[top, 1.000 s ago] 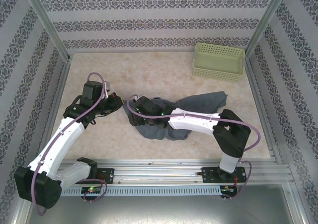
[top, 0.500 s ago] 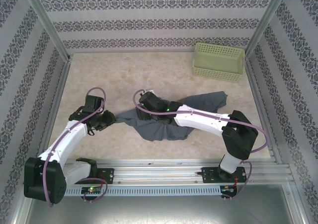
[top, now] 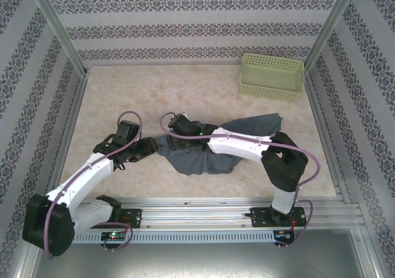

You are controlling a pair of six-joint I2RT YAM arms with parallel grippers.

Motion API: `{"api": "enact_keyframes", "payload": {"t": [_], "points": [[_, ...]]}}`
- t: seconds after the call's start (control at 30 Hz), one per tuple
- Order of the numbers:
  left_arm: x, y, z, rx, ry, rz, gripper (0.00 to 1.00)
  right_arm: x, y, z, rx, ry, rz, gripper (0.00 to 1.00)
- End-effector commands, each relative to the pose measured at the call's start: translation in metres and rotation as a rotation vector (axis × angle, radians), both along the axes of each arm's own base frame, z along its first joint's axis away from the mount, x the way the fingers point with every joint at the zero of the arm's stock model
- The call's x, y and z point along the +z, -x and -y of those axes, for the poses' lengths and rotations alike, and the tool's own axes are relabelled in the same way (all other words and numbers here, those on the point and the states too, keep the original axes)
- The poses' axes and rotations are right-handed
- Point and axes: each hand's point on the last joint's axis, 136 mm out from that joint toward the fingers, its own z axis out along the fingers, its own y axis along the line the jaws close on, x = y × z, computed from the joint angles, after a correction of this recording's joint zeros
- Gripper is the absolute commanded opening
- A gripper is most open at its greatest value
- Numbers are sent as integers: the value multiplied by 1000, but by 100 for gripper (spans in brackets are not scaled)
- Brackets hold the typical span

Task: Fold the inside-out t-shirt

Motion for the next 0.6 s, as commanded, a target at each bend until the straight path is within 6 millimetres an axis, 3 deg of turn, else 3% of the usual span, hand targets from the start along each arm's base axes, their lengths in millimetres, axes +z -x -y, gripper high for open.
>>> {"api": "enact_keyframes", "payload": {"t": [0.0, 0.17, 0.57], "points": [[5, -25, 20, 18, 111, 61, 56, 0, 1, -18, 48, -17, -6, 63], [-9, -34, 24, 27, 116, 35, 53, -11, -1, -24, 68, -13, -8, 64], [-37, -23, 11, 30, 32, -23, 13, -35, -5, -39, 98, -2, -42, 65]]}}
